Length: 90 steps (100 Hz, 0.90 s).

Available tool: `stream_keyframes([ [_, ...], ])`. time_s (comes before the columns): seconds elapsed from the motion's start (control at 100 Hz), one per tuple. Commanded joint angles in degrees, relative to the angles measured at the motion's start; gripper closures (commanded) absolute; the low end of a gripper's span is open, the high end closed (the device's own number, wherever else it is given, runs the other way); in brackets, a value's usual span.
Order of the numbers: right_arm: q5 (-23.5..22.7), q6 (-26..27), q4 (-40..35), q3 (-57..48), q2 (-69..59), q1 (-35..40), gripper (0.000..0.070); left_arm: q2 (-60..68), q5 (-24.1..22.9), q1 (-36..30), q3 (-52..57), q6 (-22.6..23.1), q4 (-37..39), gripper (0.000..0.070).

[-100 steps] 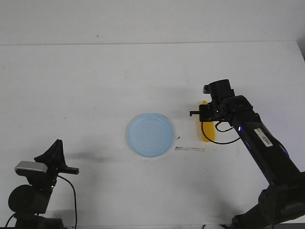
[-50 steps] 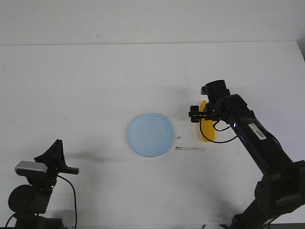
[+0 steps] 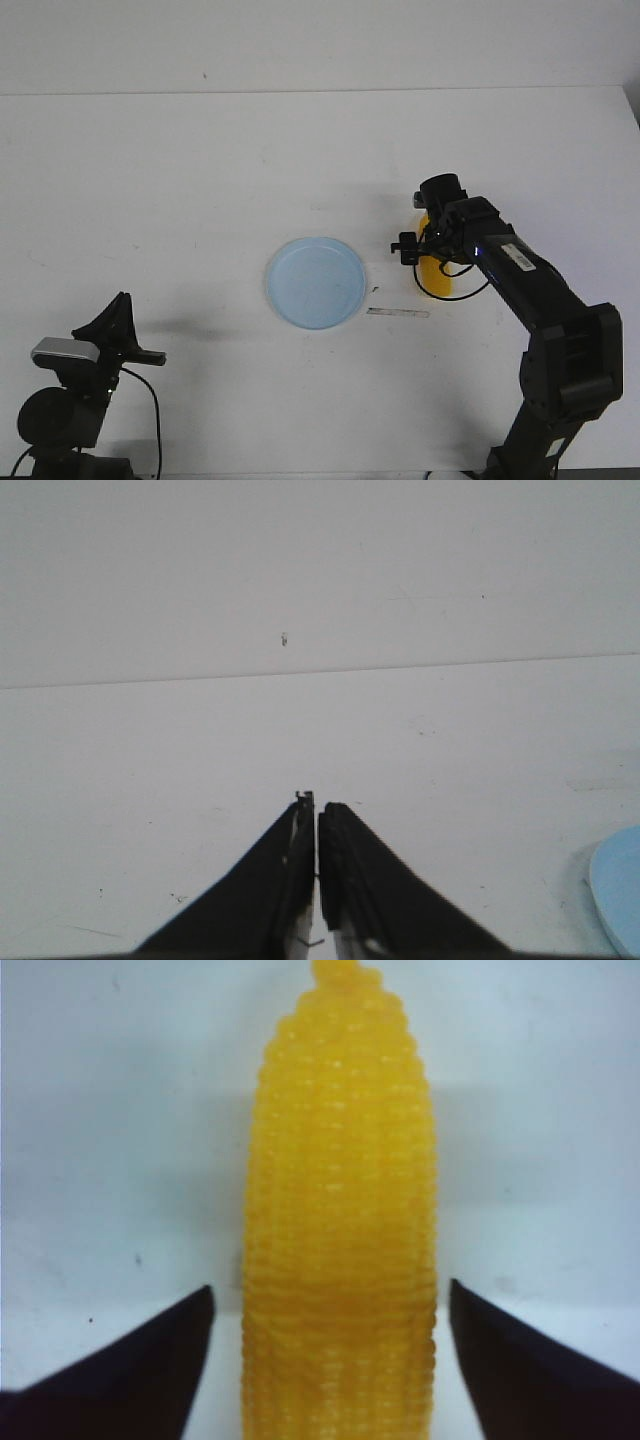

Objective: Place corn on plate with both arms
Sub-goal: 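Carry the corn with the right gripper and lay it on the plate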

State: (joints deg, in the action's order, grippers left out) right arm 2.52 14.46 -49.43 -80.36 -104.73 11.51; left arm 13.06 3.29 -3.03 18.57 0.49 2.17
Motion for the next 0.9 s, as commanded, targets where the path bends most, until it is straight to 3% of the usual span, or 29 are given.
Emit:
stream_keyframes([
  [0.0,-0.22,0.31,0.11,-0.94,-1.62,0.15,0.0304,-0.07,0.07,0.07,0.33,0.31,0.66,0.0699],
  [0.16,-0.2,0.31,0.15,-0.94,-1.62,0.15,0.042,-0.07,0.07,0.07,0.33,0.31,0.63,0.0699],
  [0.56,-1.42,0.31,-0.42,-3.08,2.08,1.57,0.0419,-0.07,0.07,0.07,0.33,0.31,0.63,0.0699],
  [0.68,-8.02,-0.94,-0.04,-5.66,2.91,4.15,0.0419,-0.07,0.07,0.07,0.33,0.31,0.63,0.0699],
  [0.82,-19.52,-0.94,3.69,-6.73,2.91,8.52,0.0419,-0.07,0.07,0.07,0.33,0.31,0.63,0.0699],
  [0.89,-22.4,-0.07,5.07,-6.73,2.86,10.78,0.0419,-0.07,0.07,0.07,0.33,0.31,0.63,0.0699],
])
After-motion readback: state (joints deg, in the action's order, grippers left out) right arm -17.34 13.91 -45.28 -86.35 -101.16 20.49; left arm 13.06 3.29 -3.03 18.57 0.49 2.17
